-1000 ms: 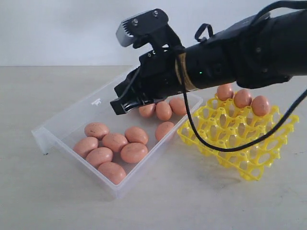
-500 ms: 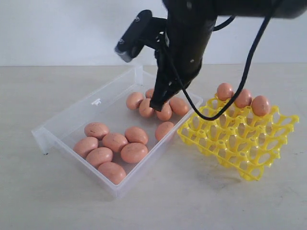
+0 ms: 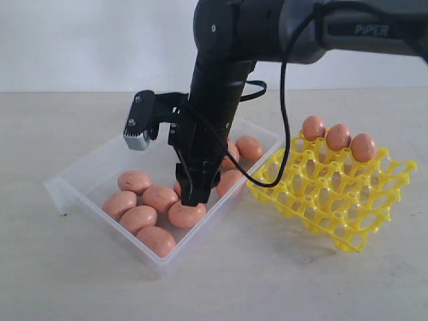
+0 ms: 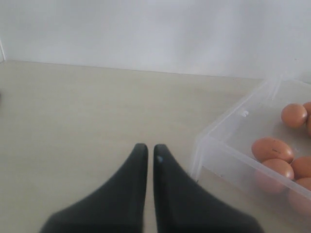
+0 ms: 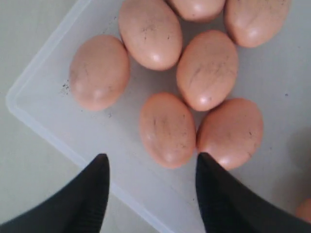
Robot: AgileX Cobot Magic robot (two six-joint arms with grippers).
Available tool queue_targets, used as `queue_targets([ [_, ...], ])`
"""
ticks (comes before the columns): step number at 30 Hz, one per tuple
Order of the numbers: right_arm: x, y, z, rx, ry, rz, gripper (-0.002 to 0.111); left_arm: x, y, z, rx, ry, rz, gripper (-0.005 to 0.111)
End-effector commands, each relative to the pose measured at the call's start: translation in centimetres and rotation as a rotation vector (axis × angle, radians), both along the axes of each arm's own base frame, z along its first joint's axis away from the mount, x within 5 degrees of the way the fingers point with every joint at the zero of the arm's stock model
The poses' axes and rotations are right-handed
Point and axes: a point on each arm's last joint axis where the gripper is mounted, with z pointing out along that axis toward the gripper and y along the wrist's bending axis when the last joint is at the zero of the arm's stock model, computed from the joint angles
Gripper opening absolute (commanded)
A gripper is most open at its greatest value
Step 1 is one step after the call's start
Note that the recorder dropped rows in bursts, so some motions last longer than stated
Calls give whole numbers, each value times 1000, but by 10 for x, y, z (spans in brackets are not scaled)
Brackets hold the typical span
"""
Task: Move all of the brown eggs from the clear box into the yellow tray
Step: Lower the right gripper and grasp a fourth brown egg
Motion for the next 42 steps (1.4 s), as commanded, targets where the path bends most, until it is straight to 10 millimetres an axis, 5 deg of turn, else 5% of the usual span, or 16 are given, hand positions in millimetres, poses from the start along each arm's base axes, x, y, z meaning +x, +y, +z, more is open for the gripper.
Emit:
queue_targets([
  [1,6,11,-15,23,-32,8,49,0,0,0,0,-7,-3,4],
  [20,15,18,-68,-8,4,-4,46,0,0,0,0,-7,-3,4],
  [27,16,16,-70,-24,4,2,0,0,0,0,0,-7,-3,4],
  [30,15,16,-69,-23,10,-24,0,0,0,0,0,-7,-3,4],
  [42,8,0,9,14,-24,-489,0,0,0,0,0,-7,-3,4],
])
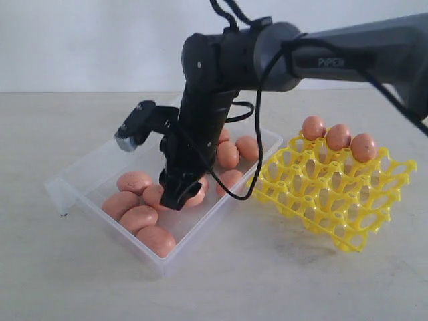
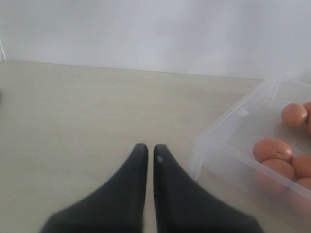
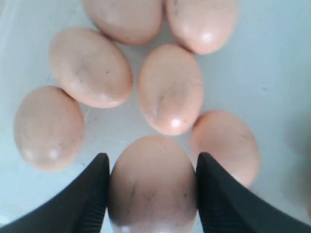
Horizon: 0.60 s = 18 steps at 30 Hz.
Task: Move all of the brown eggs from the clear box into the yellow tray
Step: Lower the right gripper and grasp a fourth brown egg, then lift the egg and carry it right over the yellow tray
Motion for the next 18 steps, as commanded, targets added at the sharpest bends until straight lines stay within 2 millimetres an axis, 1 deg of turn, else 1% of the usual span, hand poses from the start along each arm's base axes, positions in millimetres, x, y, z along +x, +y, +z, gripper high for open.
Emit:
queue_targets([
  [1,-5,-16,39,-42,-32,-212,0,0,0,0,0,-7,-3,4],
  [4,-8,-23,60,-65,-97,-207,0,0,0,0,0,-7,-3,4],
  [5,-9,-26,70,-57,-131,-205,0,0,0,0,0,-7,-3,4],
  [6,-11,-28,80,-45,-165,-205,0,0,0,0,0,-7,-3,4],
  [7,-13,-34,99,-9,-203,-253,0,0,0,0,0,-7,-3,4],
  [8,-13,-40,107,15,-210,-303,0,0,0,0,0,-7,-3,4],
  [9,-10,-57,118,40,-202,-428,0,0,0,0,0,-7,-3,4],
  [10,-6,-69,121,40,-200,-492,0,0,0,0,0,-7,-3,4],
  [11,1,-95,125,42,-205,-624,0,0,0,0,0,-7,-3,4],
  [12,4,-110,126,48,-214,-689,0,0,0,0,0,-7,-3,4],
  [13,8,-135,129,84,-241,-793,0,0,0,0,0,-7,-3,4],
  [14,8,-148,131,121,-258,-847,0,0,0,0,0,-7,-3,4],
  [15,5,-167,136,201,-310,-921,0,0,0,0,0,-7,-3,4],
  [16,-2,-180,139,260,-359,-969,0,0,0,0,0,-7,-3,4],
  [17,-9,-191,142,323,-416,-1008,0,0,0,0,0,-7,-3,4],
  [18,-17,-202,141,404,-470,-1069,0,0,0,0,0,-7,-3,4],
])
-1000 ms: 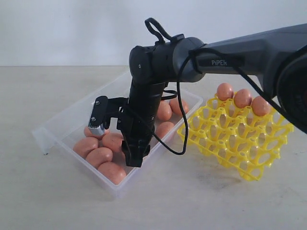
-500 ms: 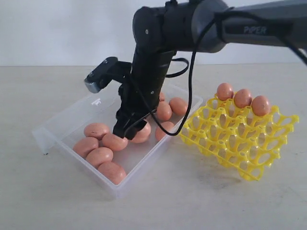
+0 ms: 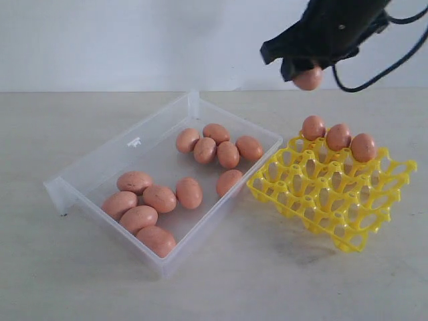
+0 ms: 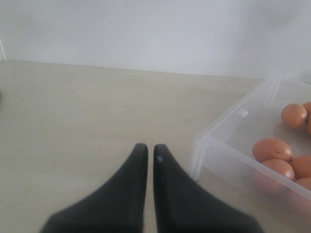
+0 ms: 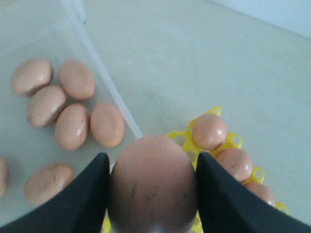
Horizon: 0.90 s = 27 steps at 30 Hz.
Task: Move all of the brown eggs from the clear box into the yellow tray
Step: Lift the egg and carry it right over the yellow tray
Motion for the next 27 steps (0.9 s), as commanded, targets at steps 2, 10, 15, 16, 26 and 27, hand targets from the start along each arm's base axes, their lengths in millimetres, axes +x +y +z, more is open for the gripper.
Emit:
queue_targets([
  [2,-36,-50,10,260,-370,-259,0,0,0,0,0,-7,-3,4],
  [10,-64,-118,-31,646,-755,-656,0,0,0,0,0,-7,-3,4],
  [15,-80,-151,-27,889,-1055,-933,0,0,0,0,0,-7,-3,4],
  [16,-82,-156,-23,953,-1125,-950,0,0,0,0,0,-7,-3,4],
  [26,-84,-175,3,1373,-1125,-371,0,0,0,0,0,-7,-3,4],
  [27,-83,-178,2,1302,-1087,-316,0,0,0,0,0,-7,-3,4],
])
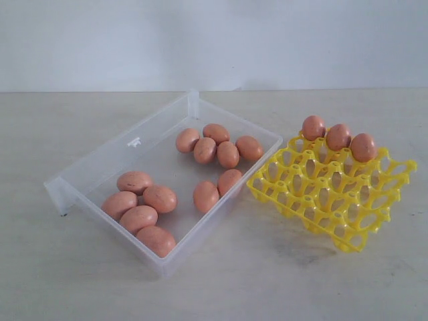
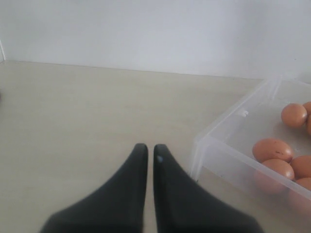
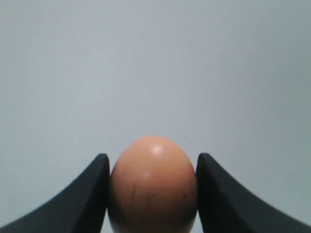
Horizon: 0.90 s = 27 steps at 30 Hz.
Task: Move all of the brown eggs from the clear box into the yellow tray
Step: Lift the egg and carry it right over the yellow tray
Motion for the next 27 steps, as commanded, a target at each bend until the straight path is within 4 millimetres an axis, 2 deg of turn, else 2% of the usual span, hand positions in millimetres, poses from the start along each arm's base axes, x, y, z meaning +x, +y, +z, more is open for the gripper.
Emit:
queue_targets([
  [1,10,2,-7,-326,118,293,0,0,0,0,0,-7,-3,4],
  [4,13,4,-16,-578,222,391,0,0,0,0,0,-7,-3,4],
  [9,16,10,-35,-732,291,461,0,0,0,0,0,-7,-3,4],
  [12,18,15,-52,-846,343,537,0,0,0,0,0,-7,-3,4],
  [14,20,14,-68,-944,444,552,0,0,0,0,0,-7,-3,4],
  [18,25,6,-91,-1040,594,523,0,0,0,0,0,-7,-3,4],
  [22,29,4,-106,-1165,612,515,0,0,0,0,0,-7,-3,4],
  [27,30,5,-133,-1230,675,605,0,0,0,0,0,-7,-3,4],
])
